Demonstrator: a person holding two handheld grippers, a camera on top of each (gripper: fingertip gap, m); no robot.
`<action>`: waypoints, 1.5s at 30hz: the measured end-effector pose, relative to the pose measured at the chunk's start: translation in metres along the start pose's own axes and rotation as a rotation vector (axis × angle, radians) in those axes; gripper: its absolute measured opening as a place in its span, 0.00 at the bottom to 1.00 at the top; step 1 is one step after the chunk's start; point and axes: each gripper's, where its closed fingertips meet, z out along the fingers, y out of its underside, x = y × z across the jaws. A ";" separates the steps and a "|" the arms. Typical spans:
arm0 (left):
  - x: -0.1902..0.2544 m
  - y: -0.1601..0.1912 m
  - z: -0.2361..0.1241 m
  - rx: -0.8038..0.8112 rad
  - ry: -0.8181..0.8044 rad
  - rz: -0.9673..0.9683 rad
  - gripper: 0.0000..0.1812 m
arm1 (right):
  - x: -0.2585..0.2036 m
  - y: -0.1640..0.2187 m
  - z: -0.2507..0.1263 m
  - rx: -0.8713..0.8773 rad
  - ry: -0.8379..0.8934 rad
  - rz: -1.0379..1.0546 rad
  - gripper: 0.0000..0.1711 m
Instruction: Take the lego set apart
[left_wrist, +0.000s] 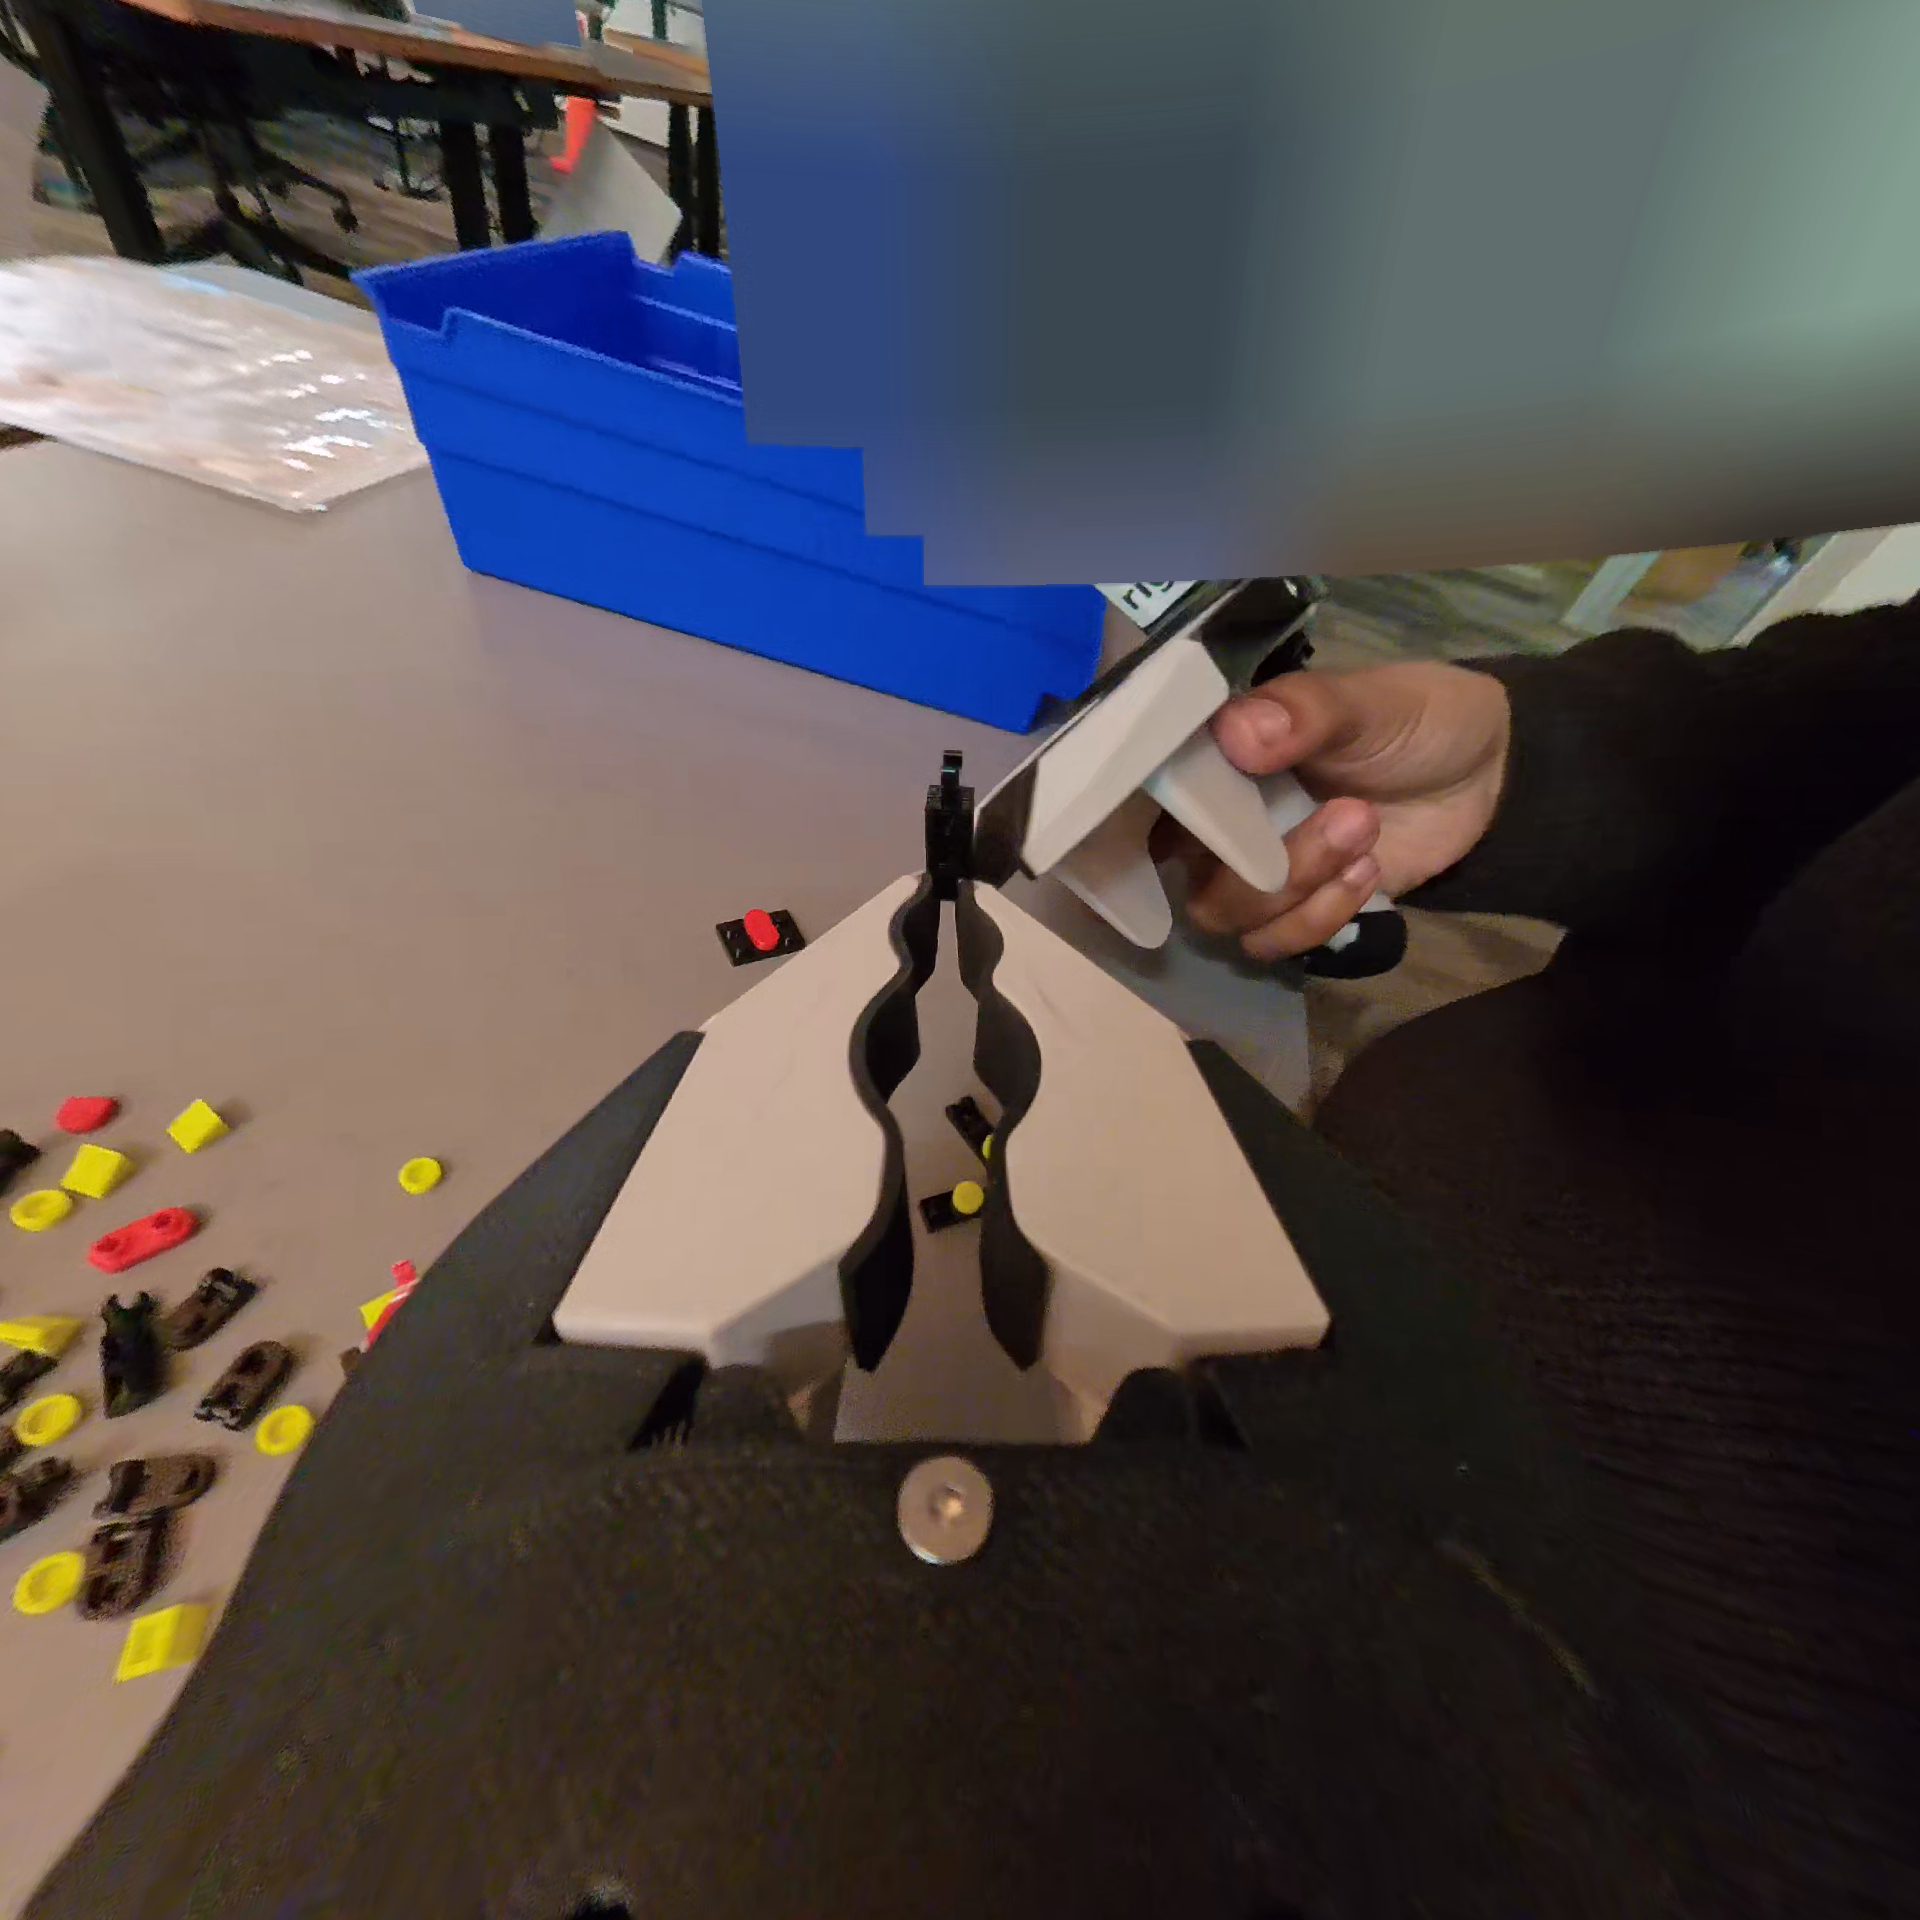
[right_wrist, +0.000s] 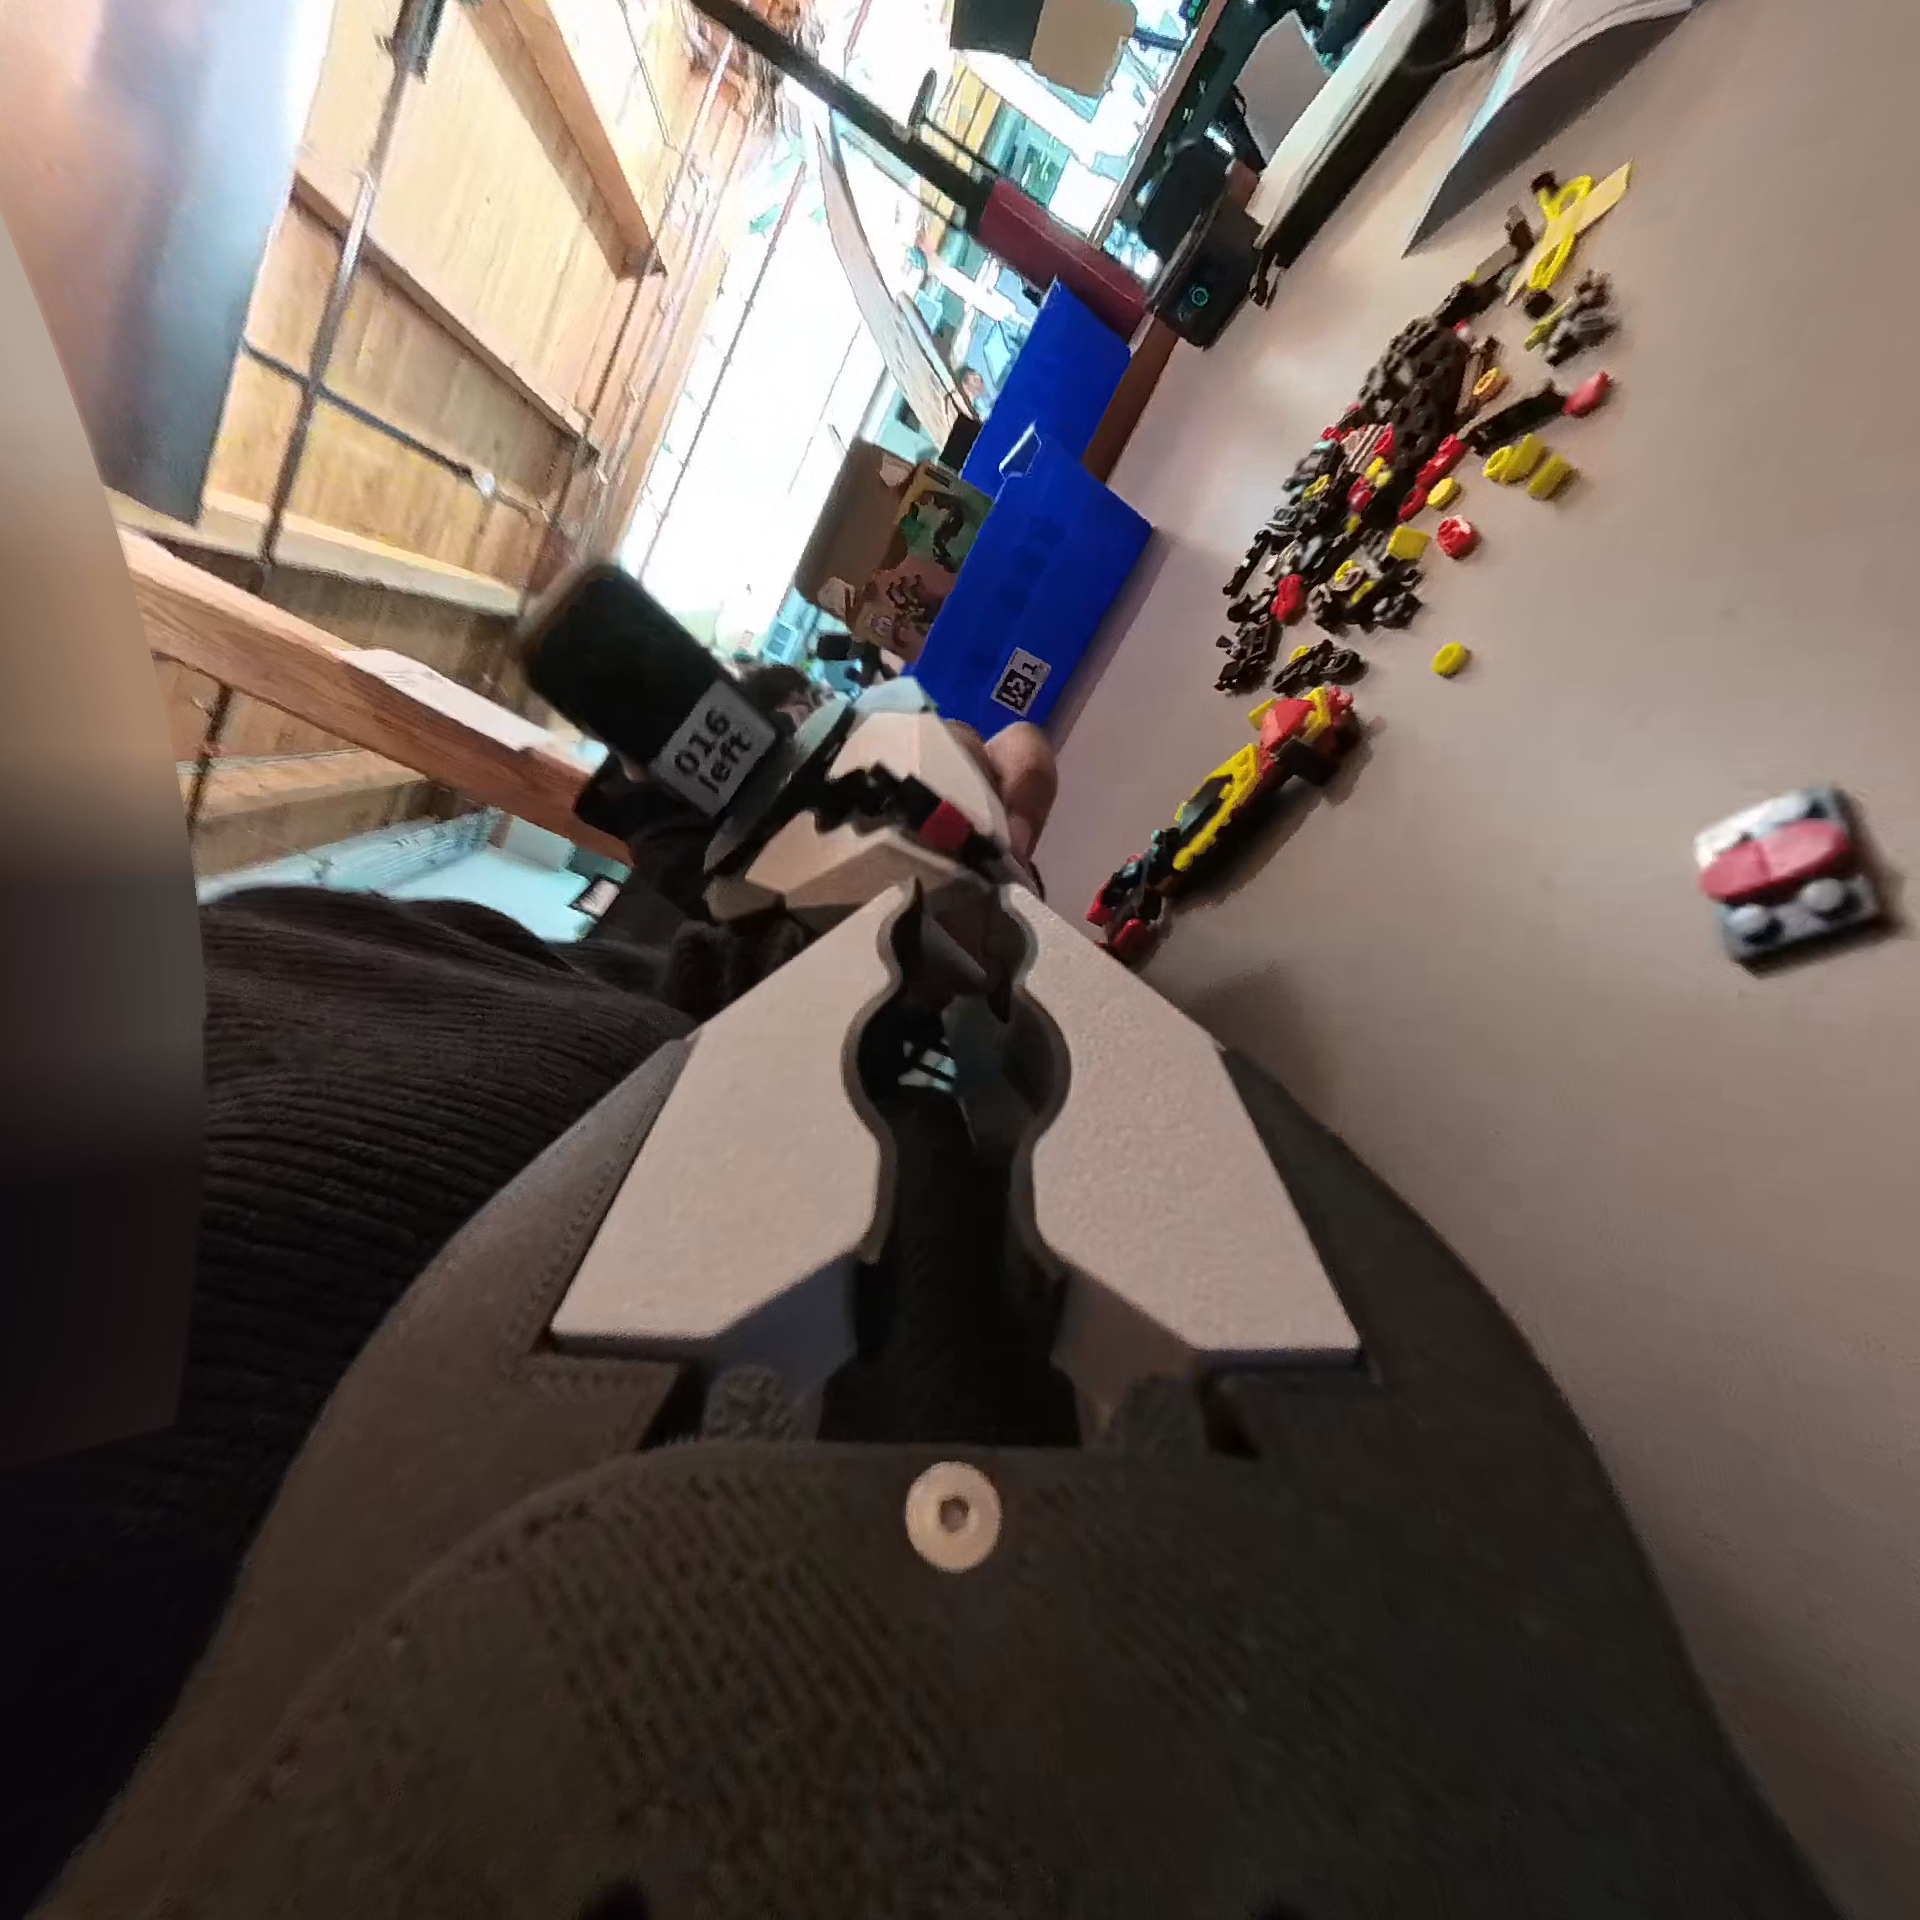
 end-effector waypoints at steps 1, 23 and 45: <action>-0.001 0.000 -0.001 0.001 0.009 -0.028 0.00 | -0.002 0.000 0.000 -0.011 0.006 -0.046 0.09; 0.036 0.006 -0.010 -0.097 0.474 -0.520 0.00 | -0.018 0.014 -0.002 -0.151 -0.012 -0.334 0.06; 0.034 -0.010 -0.017 0.011 0.528 -0.558 0.10 | -0.022 0.020 -0.002 -0.185 -0.058 -0.275 0.04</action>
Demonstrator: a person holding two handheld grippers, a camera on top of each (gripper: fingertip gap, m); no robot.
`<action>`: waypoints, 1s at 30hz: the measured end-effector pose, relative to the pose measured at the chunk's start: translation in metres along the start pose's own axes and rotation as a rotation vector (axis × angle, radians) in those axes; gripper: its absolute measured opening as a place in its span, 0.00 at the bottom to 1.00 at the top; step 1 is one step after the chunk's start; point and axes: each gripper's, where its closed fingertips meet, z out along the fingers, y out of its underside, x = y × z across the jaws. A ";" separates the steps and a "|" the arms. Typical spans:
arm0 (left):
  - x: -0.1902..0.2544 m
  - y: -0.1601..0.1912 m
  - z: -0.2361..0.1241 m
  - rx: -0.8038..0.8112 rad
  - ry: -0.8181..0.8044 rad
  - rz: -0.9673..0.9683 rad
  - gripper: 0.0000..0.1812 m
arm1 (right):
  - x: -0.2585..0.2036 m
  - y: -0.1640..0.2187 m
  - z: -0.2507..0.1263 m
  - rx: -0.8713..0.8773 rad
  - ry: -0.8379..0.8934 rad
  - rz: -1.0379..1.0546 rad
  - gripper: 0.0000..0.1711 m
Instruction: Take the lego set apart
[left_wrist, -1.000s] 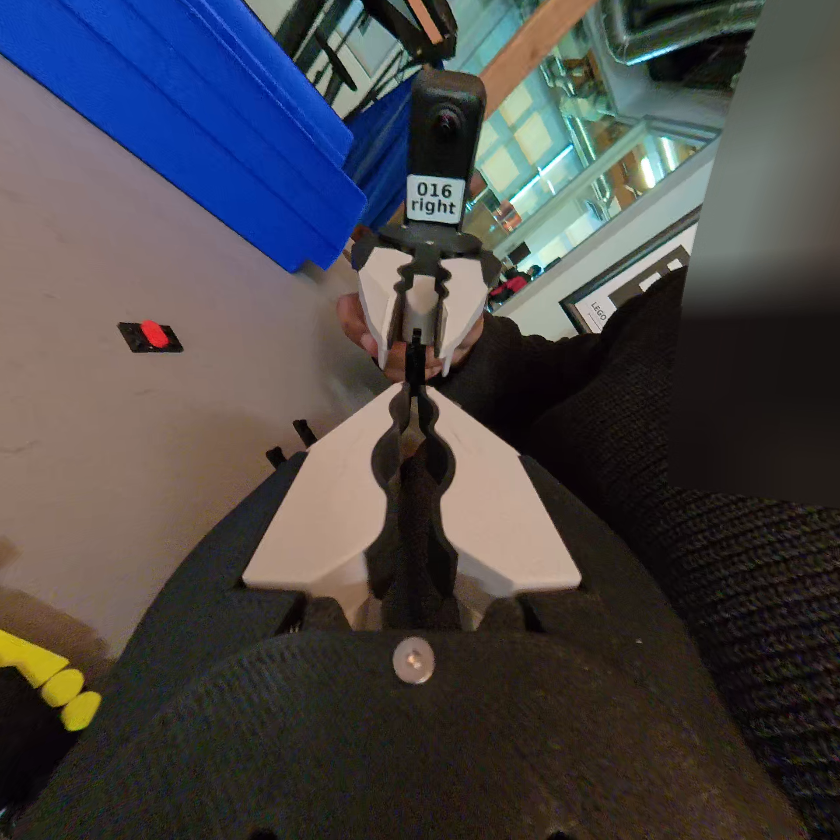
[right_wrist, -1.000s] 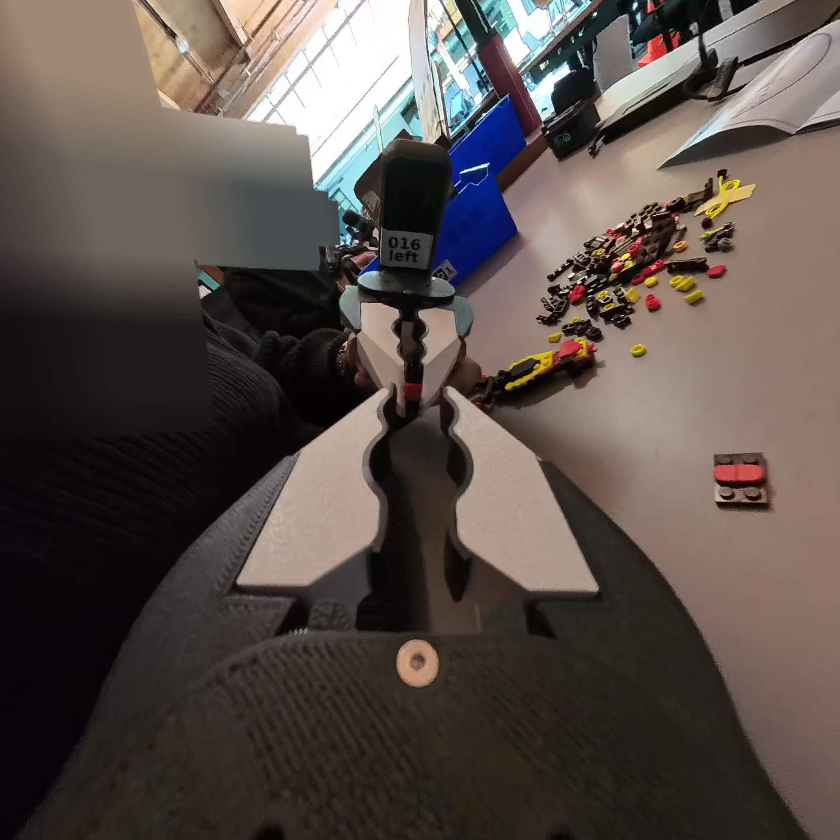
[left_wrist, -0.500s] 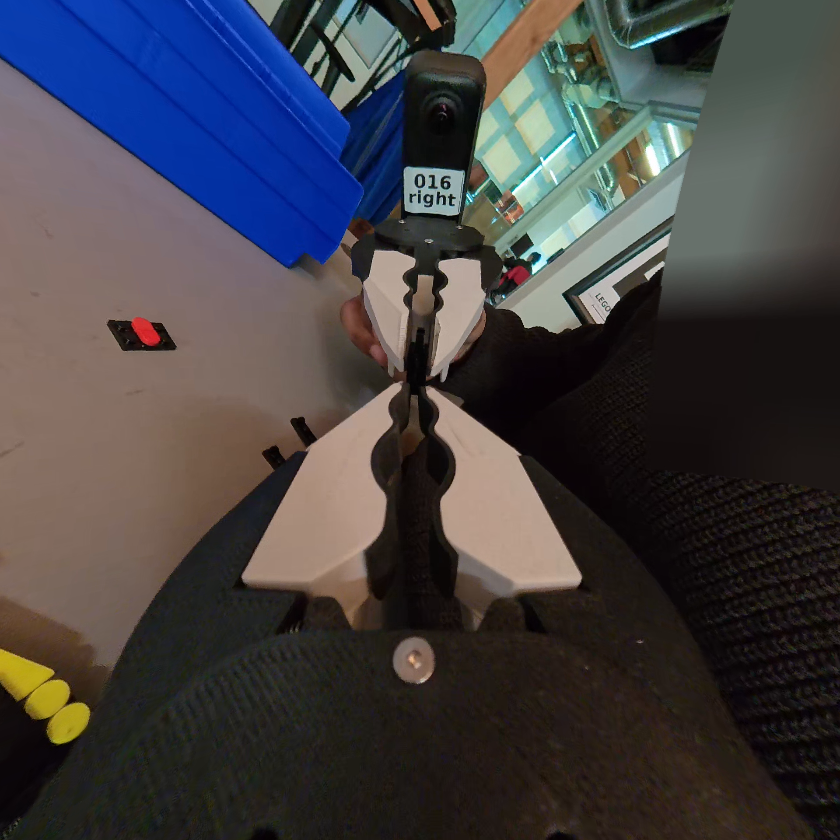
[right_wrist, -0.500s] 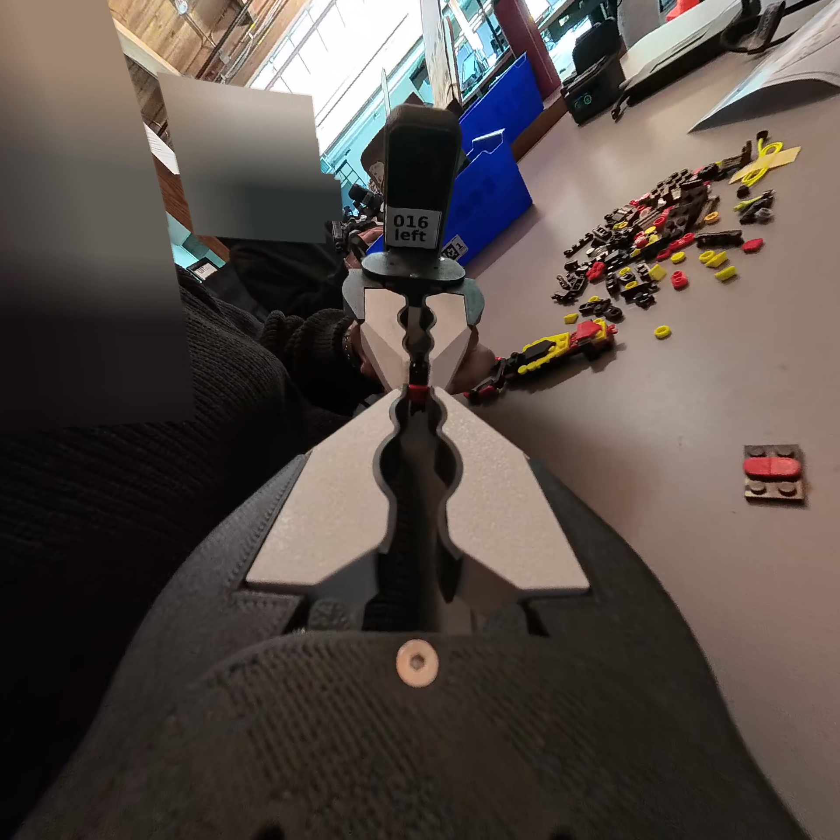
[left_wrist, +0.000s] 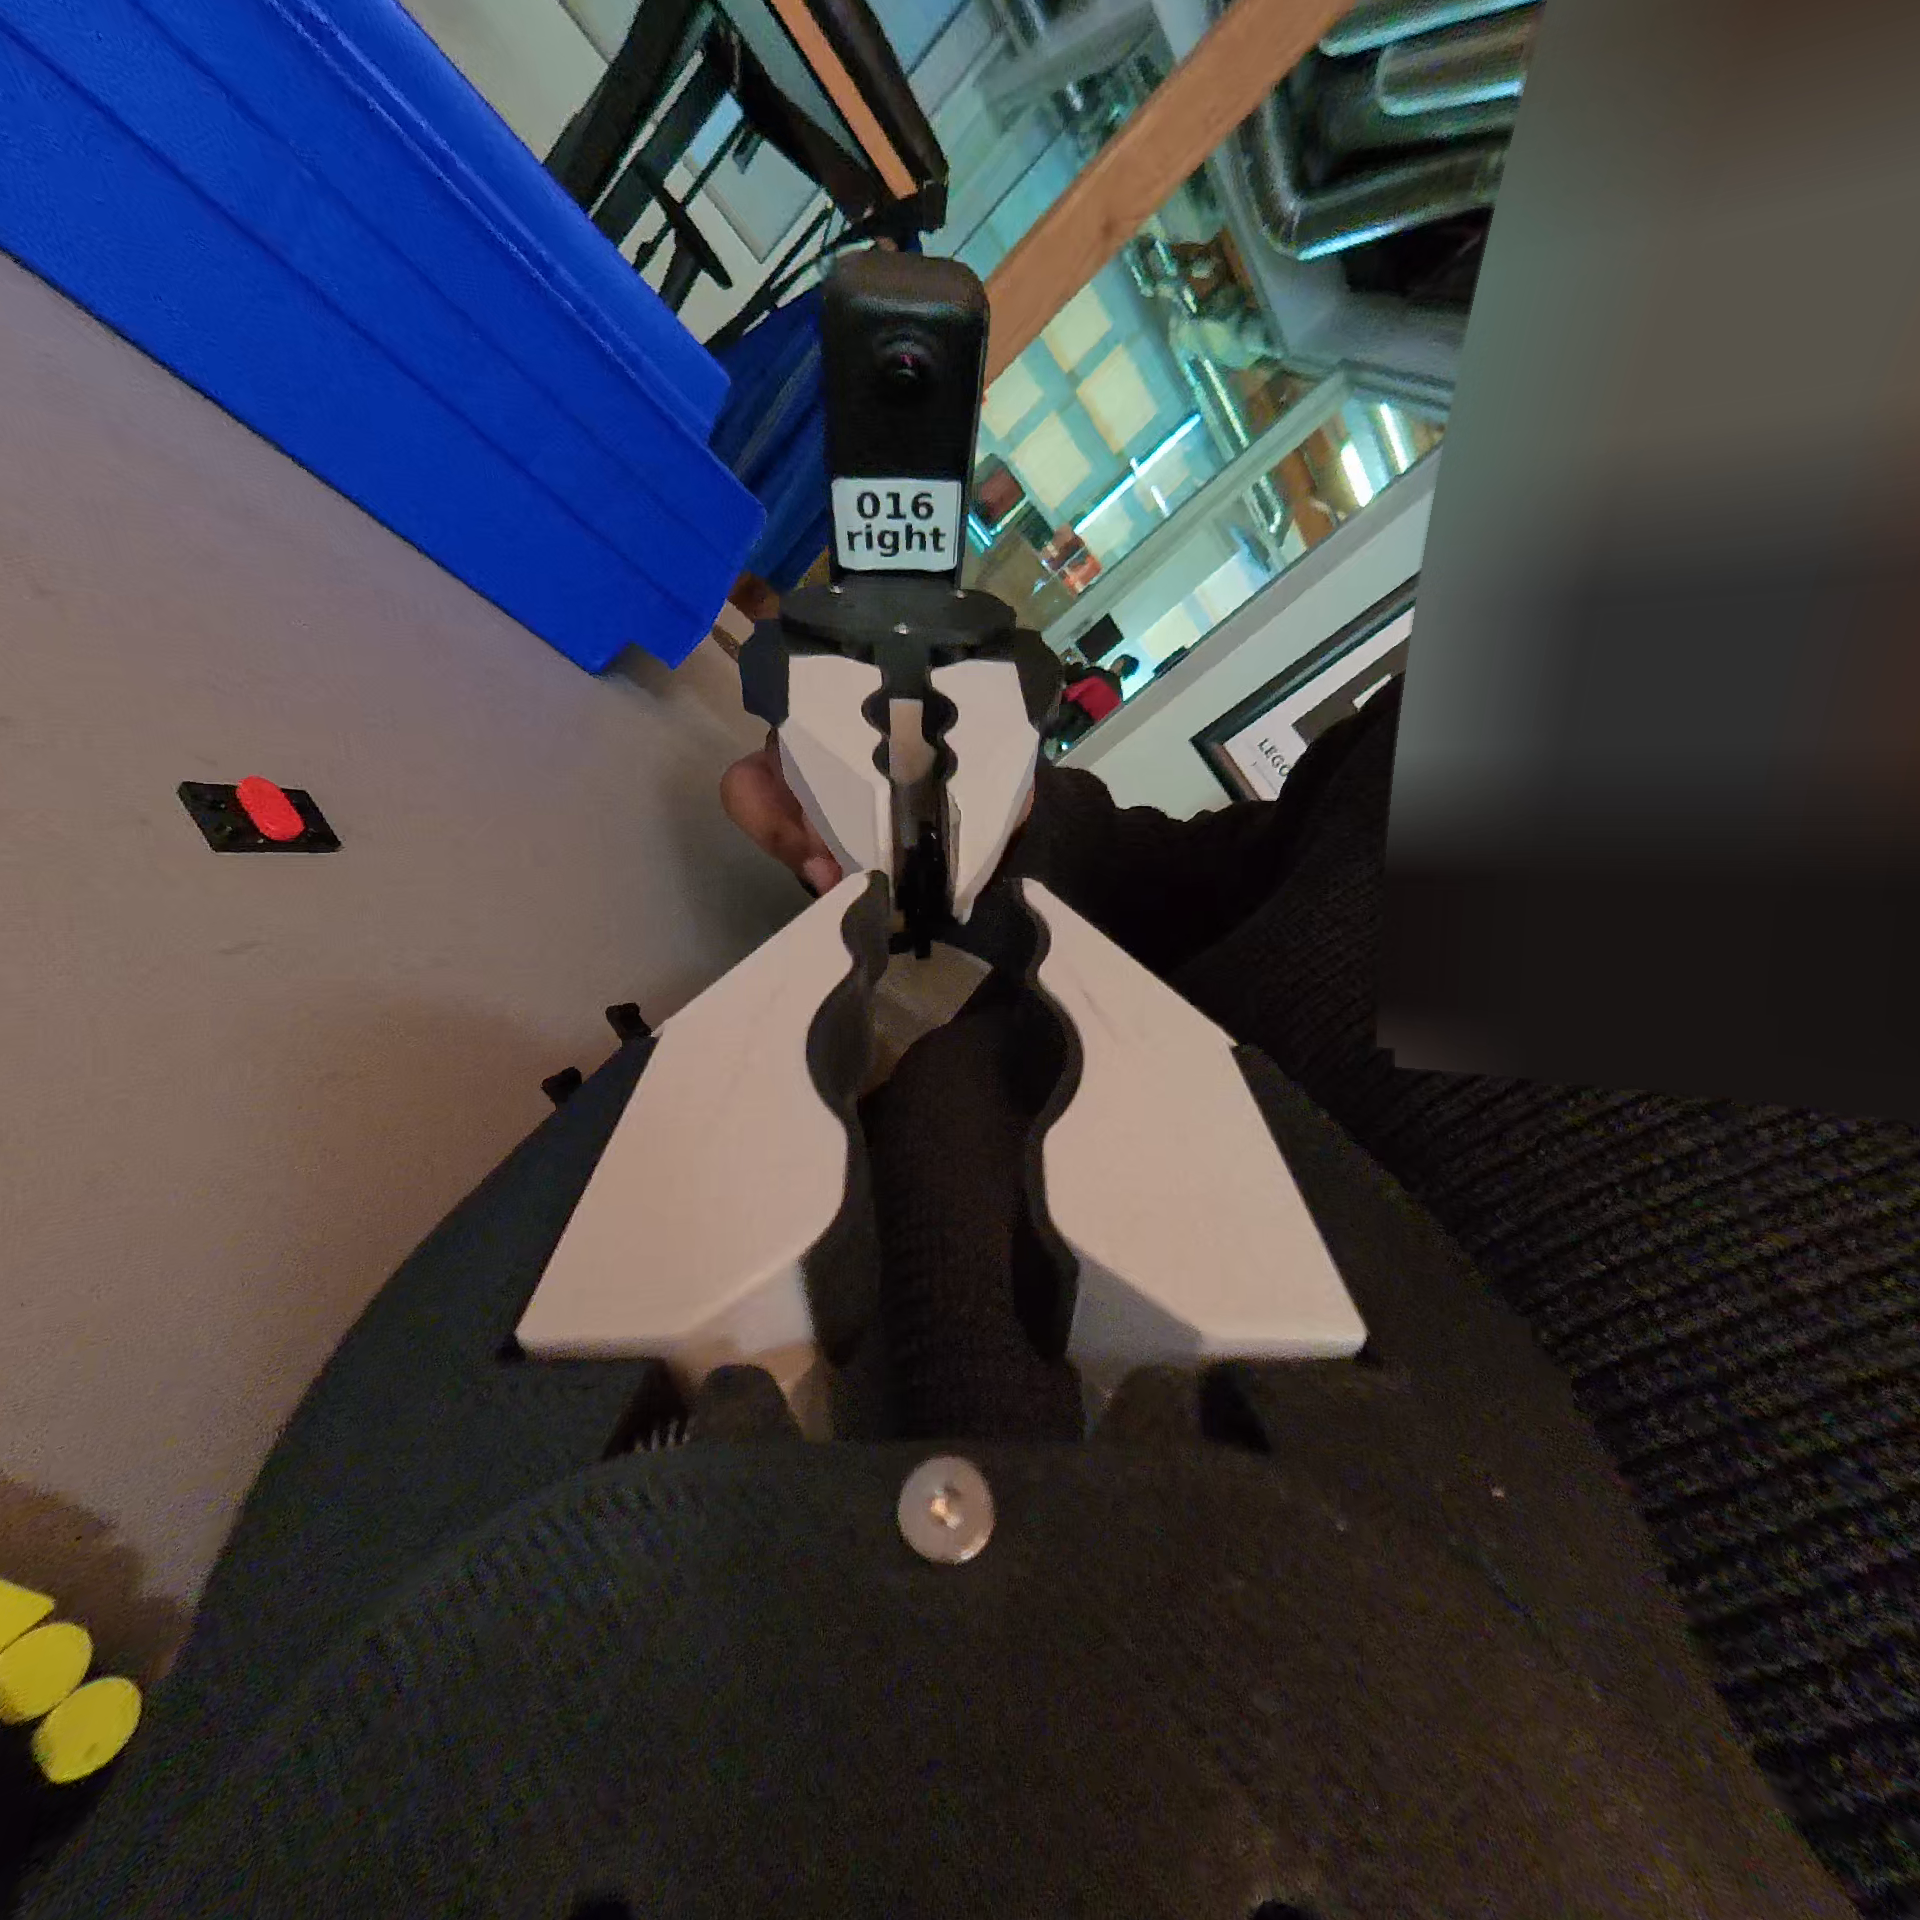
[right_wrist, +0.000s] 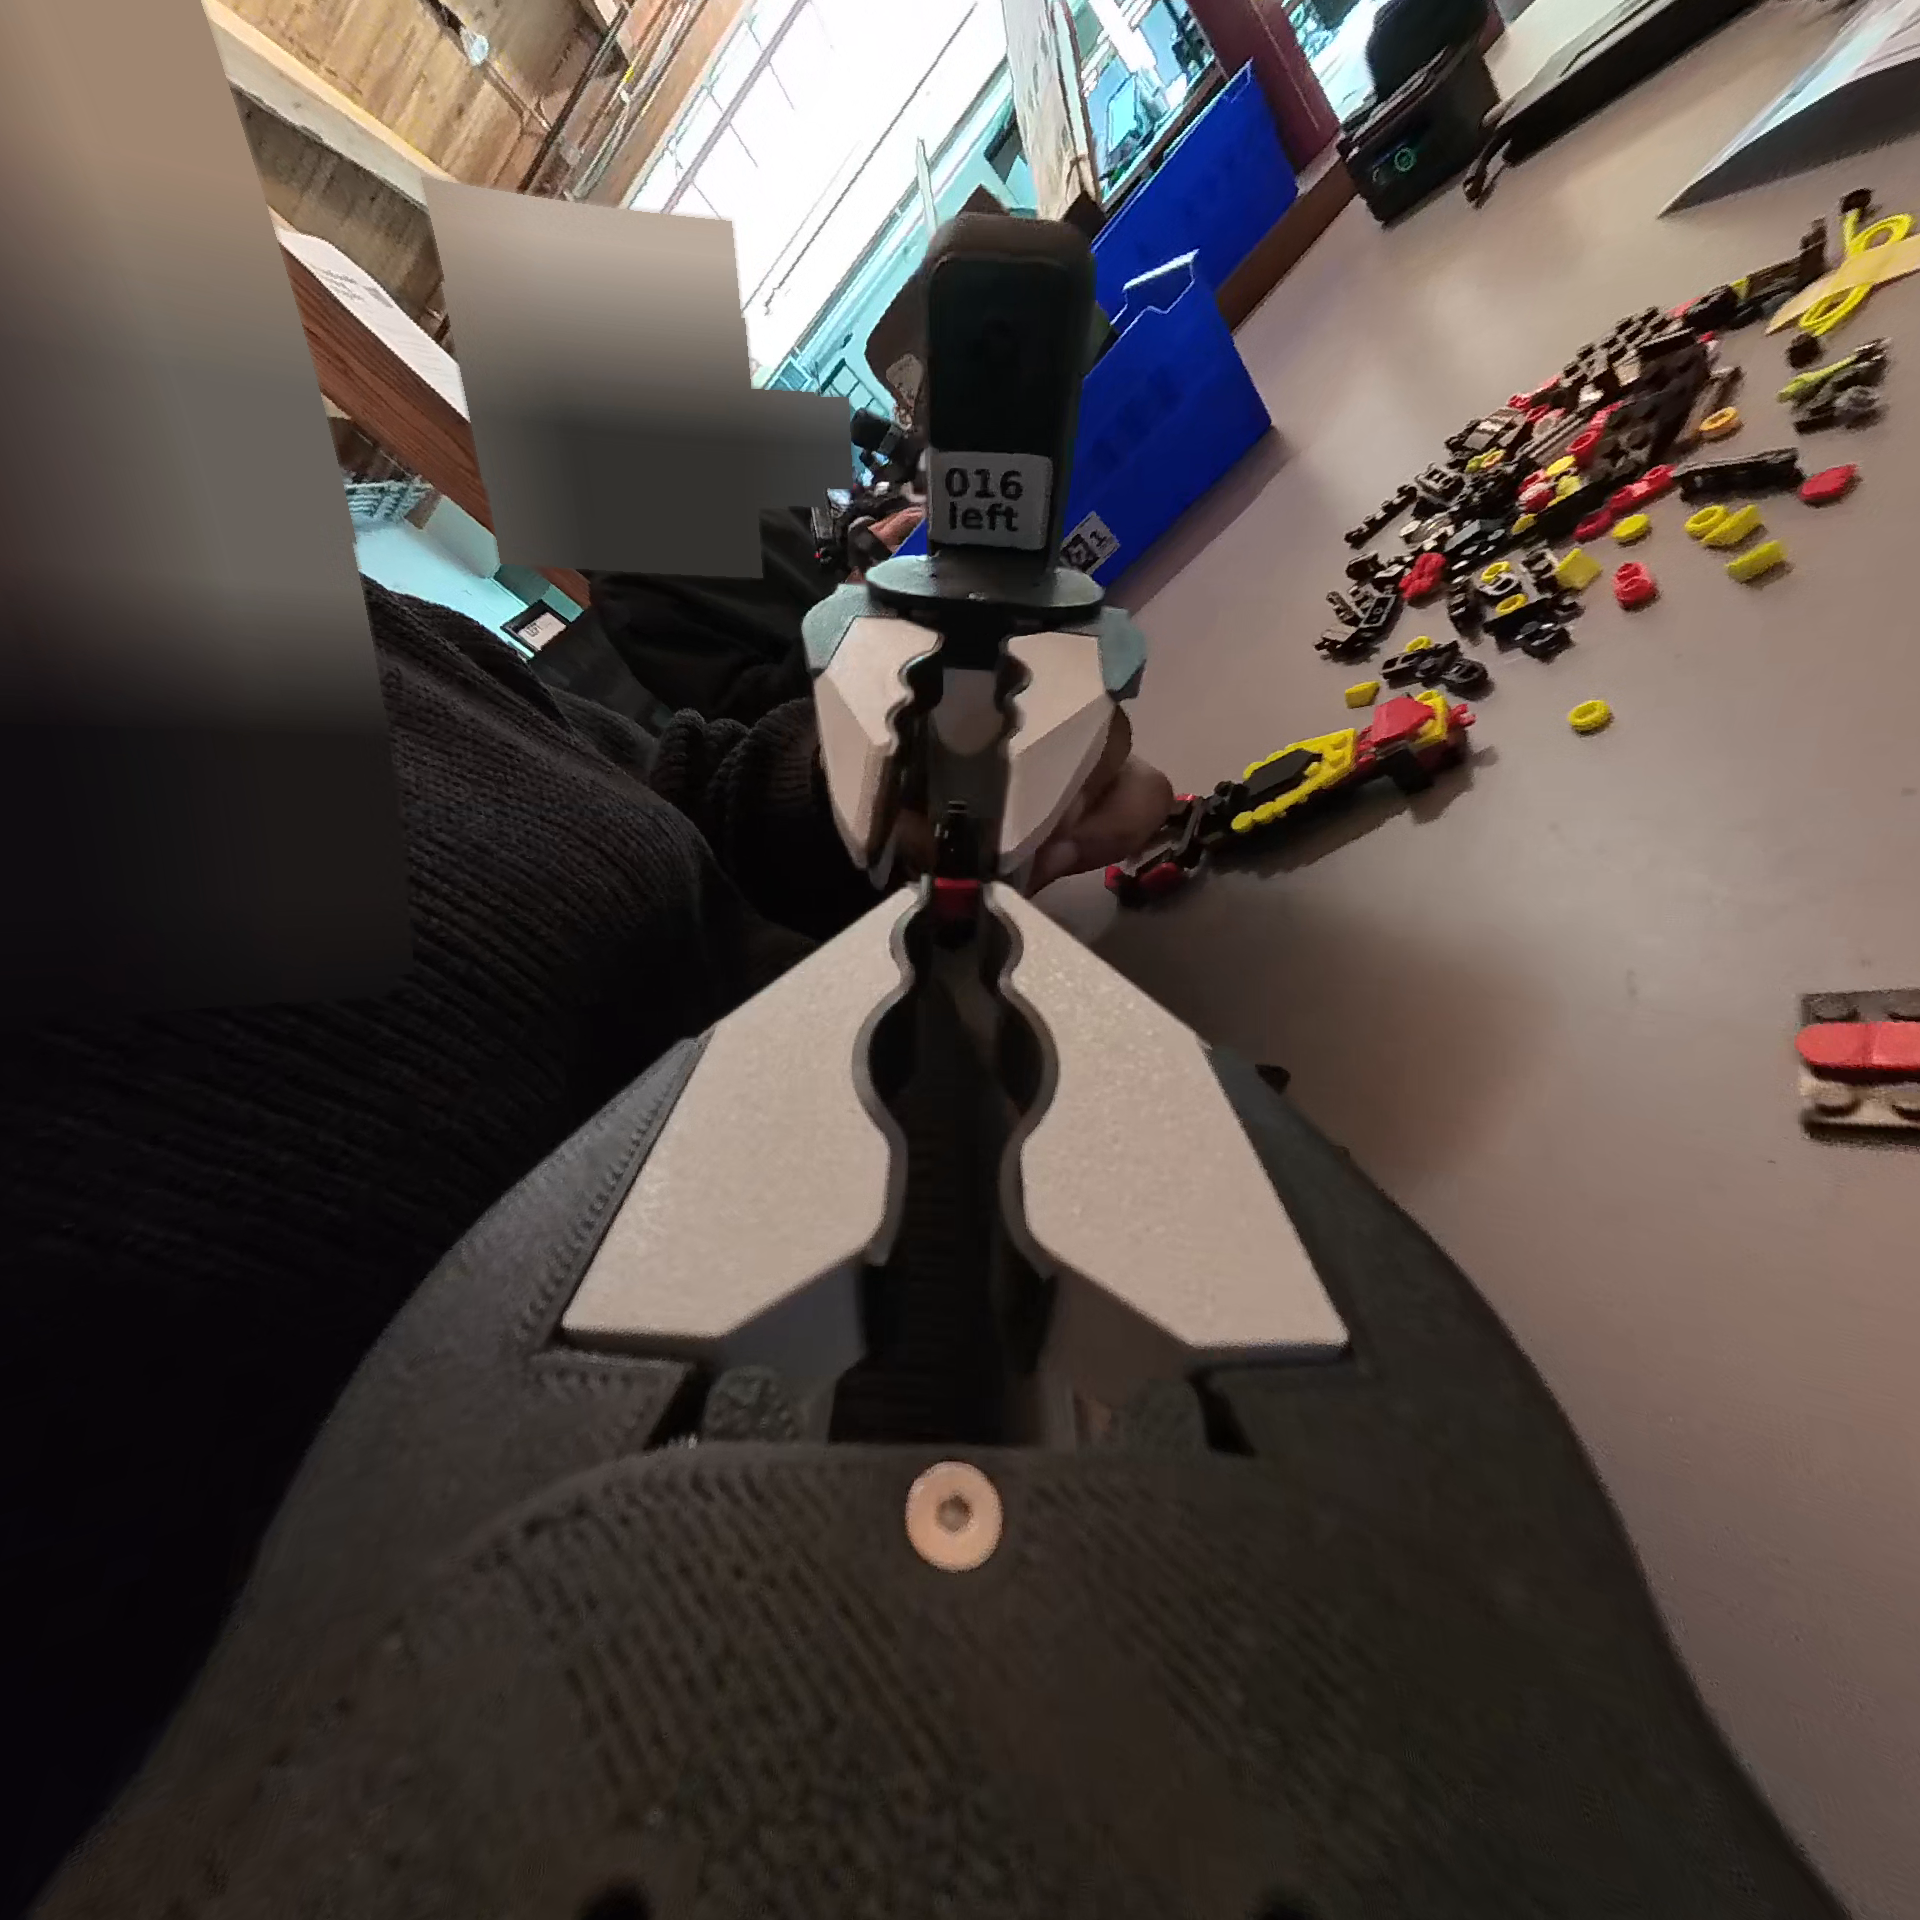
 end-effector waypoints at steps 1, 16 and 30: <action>0.000 -0.001 -0.001 0.009 0.002 -0.008 0.10 | -0.001 0.001 0.001 -0.008 -0.002 -0.004 0.04; 0.001 0.000 -0.001 -0.072 -0.047 0.016 0.04 | -0.006 -0.004 0.003 0.012 0.012 -0.046 0.03; 0.001 0.048 0.003 -0.290 -0.050 0.078 0.05 | 0.010 -0.057 -0.038 0.389 -0.009 0.147 0.03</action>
